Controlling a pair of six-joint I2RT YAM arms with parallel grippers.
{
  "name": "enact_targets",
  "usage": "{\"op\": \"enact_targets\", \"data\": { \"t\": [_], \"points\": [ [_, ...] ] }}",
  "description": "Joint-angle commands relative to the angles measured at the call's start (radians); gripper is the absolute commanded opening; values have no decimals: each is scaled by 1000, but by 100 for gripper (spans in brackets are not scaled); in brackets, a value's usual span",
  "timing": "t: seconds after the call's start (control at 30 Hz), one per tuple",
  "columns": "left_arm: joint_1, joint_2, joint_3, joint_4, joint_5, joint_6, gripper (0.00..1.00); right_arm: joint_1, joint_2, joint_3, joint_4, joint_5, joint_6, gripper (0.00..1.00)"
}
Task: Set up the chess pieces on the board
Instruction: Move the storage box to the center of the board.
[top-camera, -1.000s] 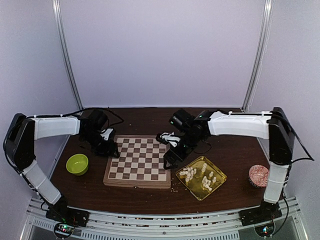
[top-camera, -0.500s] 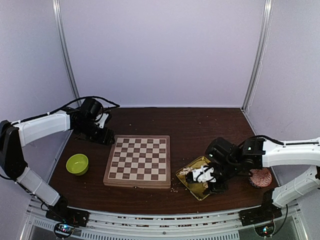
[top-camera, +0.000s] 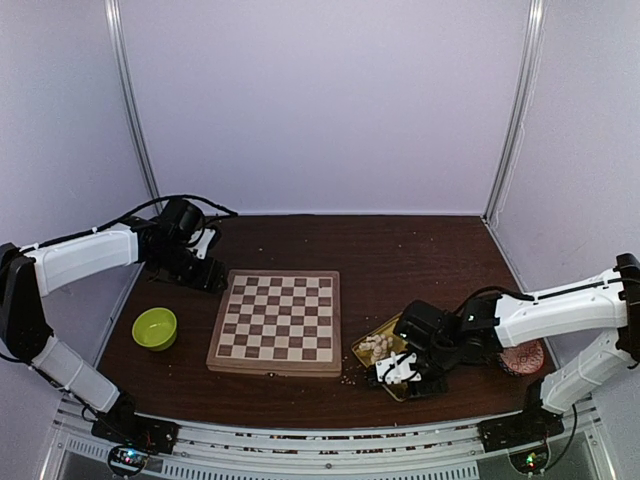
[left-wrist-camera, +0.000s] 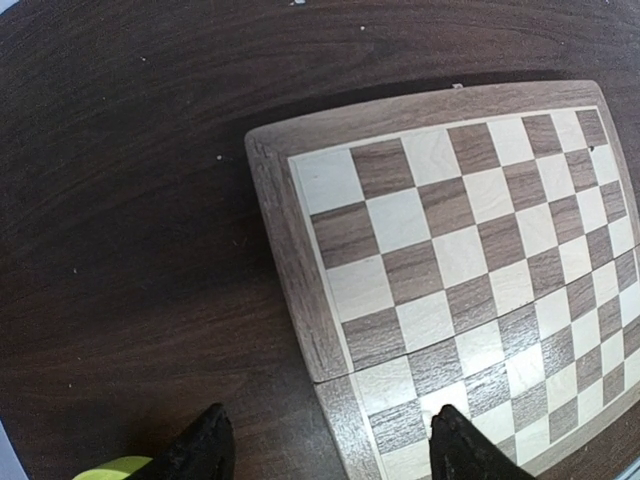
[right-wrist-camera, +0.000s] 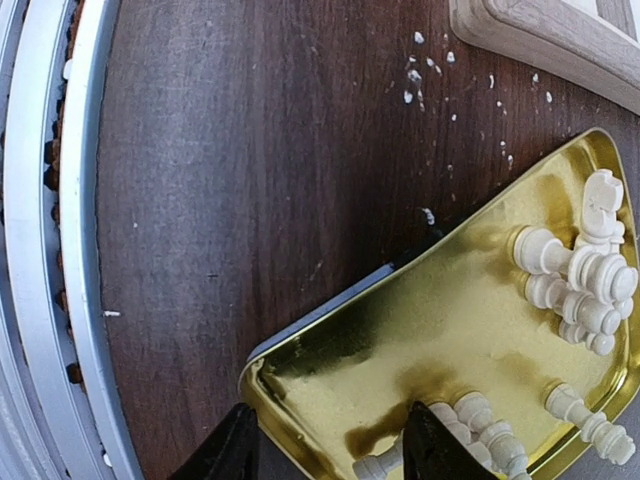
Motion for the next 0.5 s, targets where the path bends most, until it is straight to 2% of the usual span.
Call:
{"op": "enact_targets", "data": {
  "t": [0.0, 0.17, 0.37, 0.47],
  "points": [
    [1, -16, -1, 29, -2, 15, 68, 19, 8, 7, 10, -5, -26, 49],
    [0, -12, 2, 28, 12, 15, 69, 22, 41, 19, -7, -57, -31, 51],
    [0, -16, 0, 28, 10, 15, 69, 21, 83, 33, -4, -34, -17, 49],
    [1, -12, 2, 29, 10, 15, 69, 22, 95, 35, 20, 27, 5, 45]
  ]
}}
